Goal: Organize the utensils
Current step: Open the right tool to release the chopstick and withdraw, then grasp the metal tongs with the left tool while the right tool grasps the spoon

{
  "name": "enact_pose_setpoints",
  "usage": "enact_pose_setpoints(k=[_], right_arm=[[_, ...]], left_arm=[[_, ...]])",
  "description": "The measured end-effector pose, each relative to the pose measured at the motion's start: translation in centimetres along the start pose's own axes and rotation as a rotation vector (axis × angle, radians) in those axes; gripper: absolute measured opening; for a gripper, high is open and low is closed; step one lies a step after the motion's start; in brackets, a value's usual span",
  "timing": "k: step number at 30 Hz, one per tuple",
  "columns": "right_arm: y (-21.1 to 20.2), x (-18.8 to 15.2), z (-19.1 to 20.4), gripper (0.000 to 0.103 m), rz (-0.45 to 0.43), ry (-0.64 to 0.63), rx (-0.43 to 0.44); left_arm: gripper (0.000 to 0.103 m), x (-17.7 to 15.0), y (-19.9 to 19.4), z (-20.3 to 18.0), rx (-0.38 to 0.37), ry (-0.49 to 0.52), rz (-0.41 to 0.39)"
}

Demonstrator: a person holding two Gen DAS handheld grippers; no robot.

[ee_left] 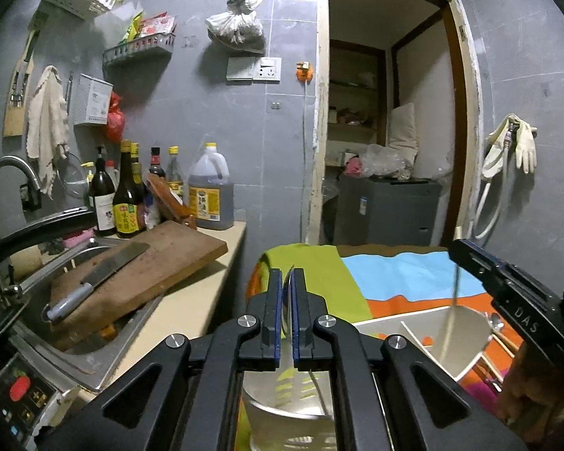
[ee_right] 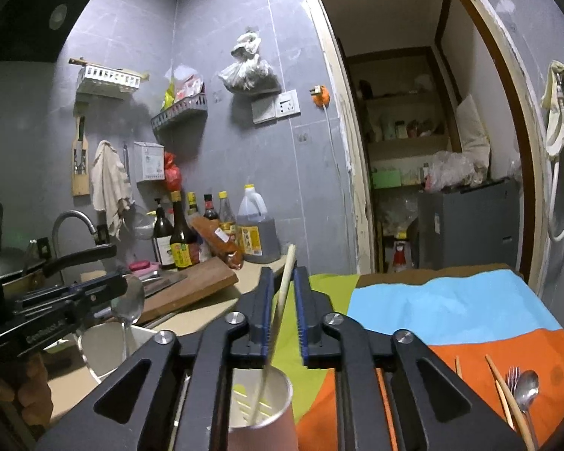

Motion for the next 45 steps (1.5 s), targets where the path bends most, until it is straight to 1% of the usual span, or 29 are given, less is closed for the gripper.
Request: enact_pose_setpoints(k=[2,4,5,6,7,8,9,10,11,12,13,15,16,18,19,20,24,27,30,33,38,41,45], right_arm=[[-0.3,0.2,-0.1,0.022,0.000,0.008,0.006],[-0.6,0.6,-0.3,0.024,-0.007,0.006,0.003],[-0.8,0.8,-0.4,0.027,-0.011,0.006,0.004],[-1.0,1.0,-0.5,0.034,-0.017,0.009,0.005],[-1.4,1.4,-0.7,0.039,-0.027,0.011,0.000],[-1.8,1.8,-1.0,0.049,-0.040,0.014,-0.007],[-2.2,2.1,-1.1,0.054,-0.051,0.016,-0.010],[-2.6,2.5,-1.5,0.056,-0.061,0.015,-0.020],[-2.9,2.8,-1.7,0.062,-0.066,0.012,-0.027],[-3.4,3.2,-2.0,0.070,-0.074,0.009,-0.033],[-3.9,3.5,-2.3,0.073,-0.085,0.009,-0.038],[-4.9,4.1,-2.9,0.080,-0.106,0.003,-0.050],[-5.5,4.5,-3.2,0.082,-0.117,-0.004,-0.058],[-6.7,5.1,-4.1,0.093,-0.135,-0.016,-0.075],[-7.4,5.4,-4.6,0.097,-0.145,-0.020,-0.085],[-8.2,5.7,-5.2,0.103,-0.158,-0.022,-0.097],[-10.6,6.4,-7.3,0.103,-0.176,-0.042,-0.150],[-12.2,6.7,-9.0,0.103,-0.177,-0.053,-0.189],[-13.8,6.7,-10.7,0.103,-0.173,-0.070,-0.227],[-15.1,6.4,-12.8,0.103,-0.158,-0.077,-0.269],[-16.3,5.2,-15.7,0.103,-0.117,-0.078,-0.318],[-16.4,4.2,-17.5,0.103,-0.071,-0.078,-0.342],[-16.3,2.5,-19.6,0.103,-0.002,-0.069,-0.365]], left_arm=[[0.004,0.1,-0.2,-0.3,-0.014,-0.018,0.005],[0.008,0.2,-0.5,-0.7,-0.046,-0.042,0.008],[0.013,0.3,-0.6,-0.9,-0.057,-0.046,0.007],[0.021,0.4,-0.7,-1.2,-0.065,-0.051,0.003],[0.025,0.6,-0.9,-1.4,-0.071,-0.057,-0.002],[0.030,0.8,-1.2,-1.7,-0.080,-0.068,-0.012],[0.032,1.0,-1.2,-1.9,-0.085,-0.074,-0.018],[0.032,1.2,-1.3,-2.1,-0.090,-0.081,-0.022],[0.034,1.5,-1.5,-2.3,-0.093,-0.088,-0.024],[0.038,1.7,-1.7,-2.7,-0.095,-0.090,-0.030],[0.040,2.1,-1.9,-3.0,-0.098,-0.089,-0.040],[0.049,2.7,-2.6,-3.8,-0.109,-0.087,-0.067],[0.051,2.9,-2.9,-4.3,-0.116,-0.088,-0.076],[0.057,3.5,-3.4,-5.3,-0.135,-0.087,-0.088],[0.059,3.7,-3.6,-5.8,-0.143,-0.087,-0.094],[0.064,3.9,-3.8,-6.5,-0.153,-0.084,-0.103],[0.081,4.3,-4.4,-9.0,-0.188,-0.069,-0.128],[0.090,4.5,-4.7,-10.9,-0.215,-0.067,-0.143],[0.094,4.4,-4.7,-12.9,-0.240,-0.067,-0.143],[0.097,3.9,-4.3,-15.0,-0.267,-0.058,-0.125],[0.097,2.5,-3.1,-18.9,-0.305,-0.013,-0.062],[0.097,1.4,-2.2,-21.0,-0.306,0.020,-0.018],[0.097,-0.5,-1.1,-23.1,-0.277,0.068,0.046]])
Point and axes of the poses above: each gripper's, at about its wrist camera, not at the fingertips, and y roughly the way its jaws point, z to its left, x to its top, the point moved 8 cm from there along y, roughly the way its jaws point, and after that the axes turned 1 degree about y, right-handed, at the moved point
